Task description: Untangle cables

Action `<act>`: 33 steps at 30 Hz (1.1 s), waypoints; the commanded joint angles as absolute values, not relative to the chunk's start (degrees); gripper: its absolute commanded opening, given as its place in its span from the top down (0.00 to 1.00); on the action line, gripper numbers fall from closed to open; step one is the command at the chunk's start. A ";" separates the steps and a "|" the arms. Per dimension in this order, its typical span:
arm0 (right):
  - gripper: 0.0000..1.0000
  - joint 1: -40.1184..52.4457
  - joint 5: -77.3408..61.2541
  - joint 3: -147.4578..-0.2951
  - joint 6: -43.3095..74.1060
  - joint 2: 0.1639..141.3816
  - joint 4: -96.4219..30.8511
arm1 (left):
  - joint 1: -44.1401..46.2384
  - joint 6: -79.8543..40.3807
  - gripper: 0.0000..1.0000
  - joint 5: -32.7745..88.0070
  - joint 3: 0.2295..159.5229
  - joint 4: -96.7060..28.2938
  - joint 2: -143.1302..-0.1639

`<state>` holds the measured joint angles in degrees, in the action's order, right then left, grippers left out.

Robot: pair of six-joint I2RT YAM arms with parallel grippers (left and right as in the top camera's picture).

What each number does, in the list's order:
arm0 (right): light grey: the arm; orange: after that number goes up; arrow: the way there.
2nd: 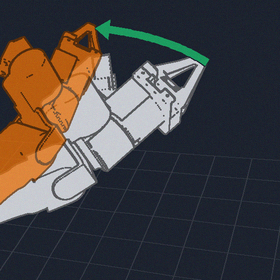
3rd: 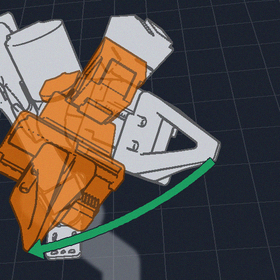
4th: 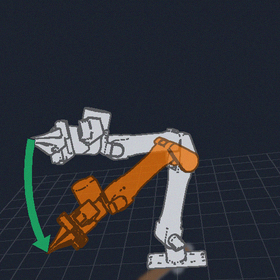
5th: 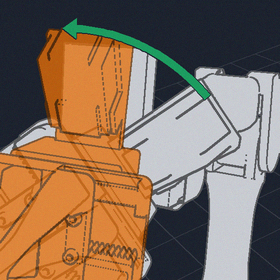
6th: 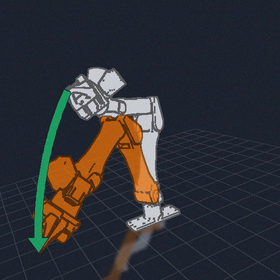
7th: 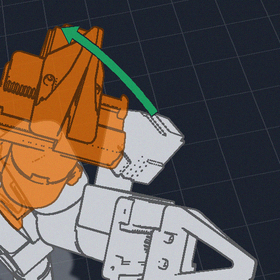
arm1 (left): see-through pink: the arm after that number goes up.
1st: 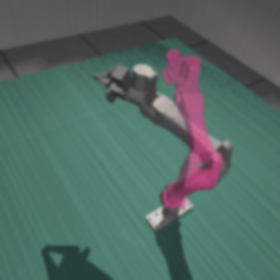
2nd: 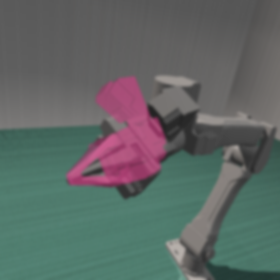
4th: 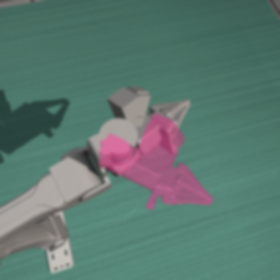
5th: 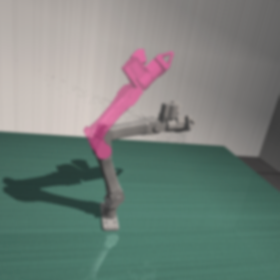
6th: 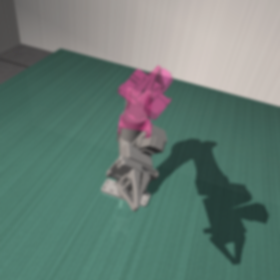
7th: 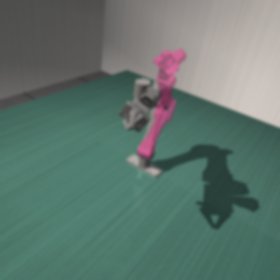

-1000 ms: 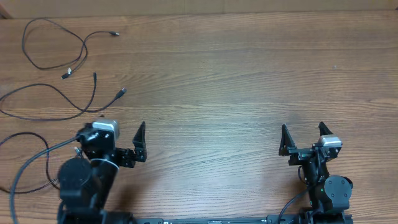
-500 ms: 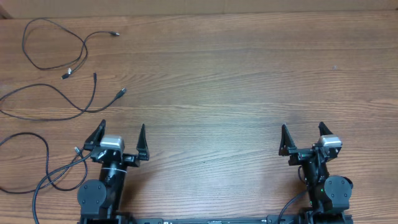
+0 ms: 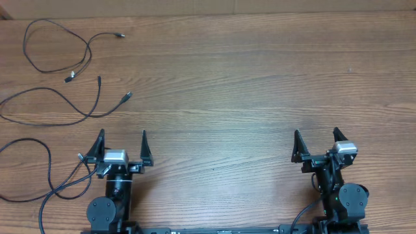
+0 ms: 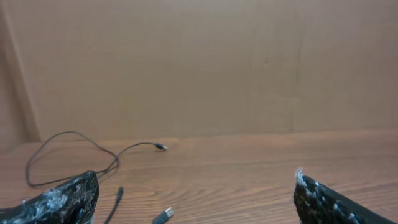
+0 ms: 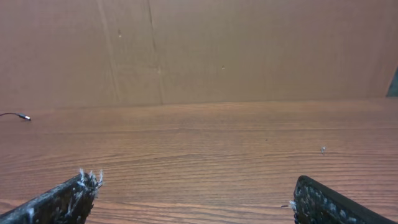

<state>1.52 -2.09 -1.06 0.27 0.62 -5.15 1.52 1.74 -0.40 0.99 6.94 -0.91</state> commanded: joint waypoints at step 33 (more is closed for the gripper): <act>0.00 1.32 -1.56 -0.49 0.67 0.16 -4.80 | 1.76 -1.48 0.00 -5.74 0.30 -3.99 -0.25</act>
